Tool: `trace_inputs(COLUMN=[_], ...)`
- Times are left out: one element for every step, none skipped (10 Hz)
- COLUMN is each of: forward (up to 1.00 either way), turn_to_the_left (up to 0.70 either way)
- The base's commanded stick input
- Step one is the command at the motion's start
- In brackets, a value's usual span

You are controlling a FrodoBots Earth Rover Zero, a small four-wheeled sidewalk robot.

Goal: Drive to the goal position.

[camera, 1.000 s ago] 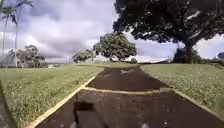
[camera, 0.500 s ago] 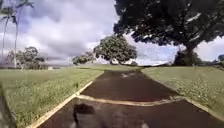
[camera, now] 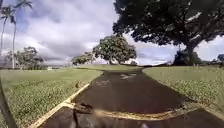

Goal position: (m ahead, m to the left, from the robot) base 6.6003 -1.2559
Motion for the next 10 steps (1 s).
trace_inputs(forward=[0.7,0.7,0.7,0.7,0.7,0.7,0.7,0.7,0.7,0.7], turn_to_the_left=[0.0,0.0,0.0,0.0,0.0,0.0,0.0,0.0,0.0,0.0])
